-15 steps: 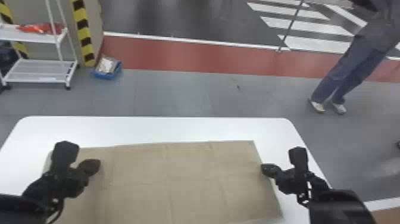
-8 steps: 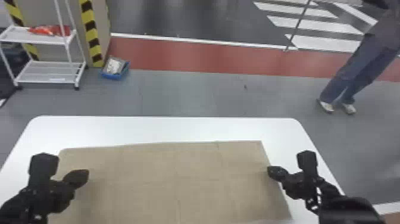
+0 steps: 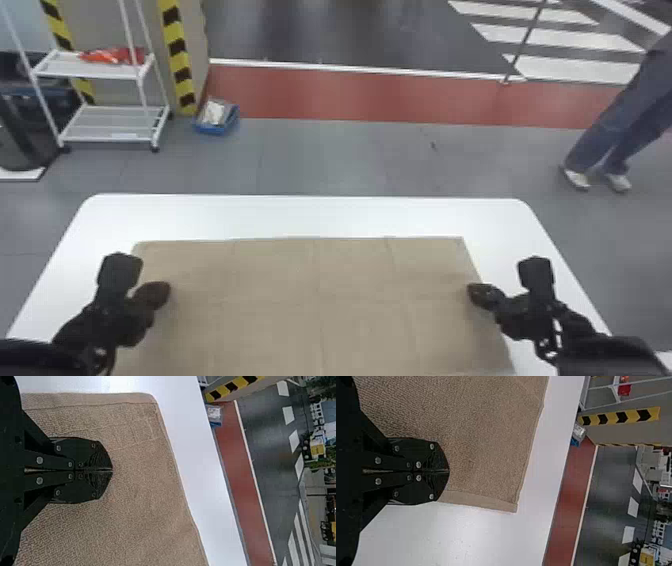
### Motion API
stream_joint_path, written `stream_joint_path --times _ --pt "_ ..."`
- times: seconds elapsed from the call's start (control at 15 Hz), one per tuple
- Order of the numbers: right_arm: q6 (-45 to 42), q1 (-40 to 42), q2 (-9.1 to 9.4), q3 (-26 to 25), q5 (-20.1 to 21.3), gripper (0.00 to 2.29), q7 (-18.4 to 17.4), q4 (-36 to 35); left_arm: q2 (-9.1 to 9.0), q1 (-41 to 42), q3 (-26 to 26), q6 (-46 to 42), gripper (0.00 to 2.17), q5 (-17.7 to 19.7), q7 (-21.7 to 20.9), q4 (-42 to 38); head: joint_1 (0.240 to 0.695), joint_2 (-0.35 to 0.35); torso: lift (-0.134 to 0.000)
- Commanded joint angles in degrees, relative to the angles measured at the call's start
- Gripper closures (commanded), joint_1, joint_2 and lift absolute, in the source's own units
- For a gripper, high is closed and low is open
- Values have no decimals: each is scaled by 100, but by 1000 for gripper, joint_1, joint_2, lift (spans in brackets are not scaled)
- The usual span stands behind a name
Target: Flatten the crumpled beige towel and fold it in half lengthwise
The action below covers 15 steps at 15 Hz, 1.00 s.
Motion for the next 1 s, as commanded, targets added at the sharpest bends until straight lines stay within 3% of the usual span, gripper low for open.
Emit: stream_joint_path --times 0.0,0.33,0.93 --pt "-35 -133 -72 0 14 2017 -44 236 -19 -107 -161 -15 1798 -9 27 150 695 -154 0" --pt "-105 -440 -248 44 58 2017 -255 746 -142 -169 -390 -33 1794 8 36 167 695 -199 0" --pt "-70 -642 -555 -44 -3 2017 -413 1071 -388 -503 -724 -103 1798 0 194 431 695 -301 0"
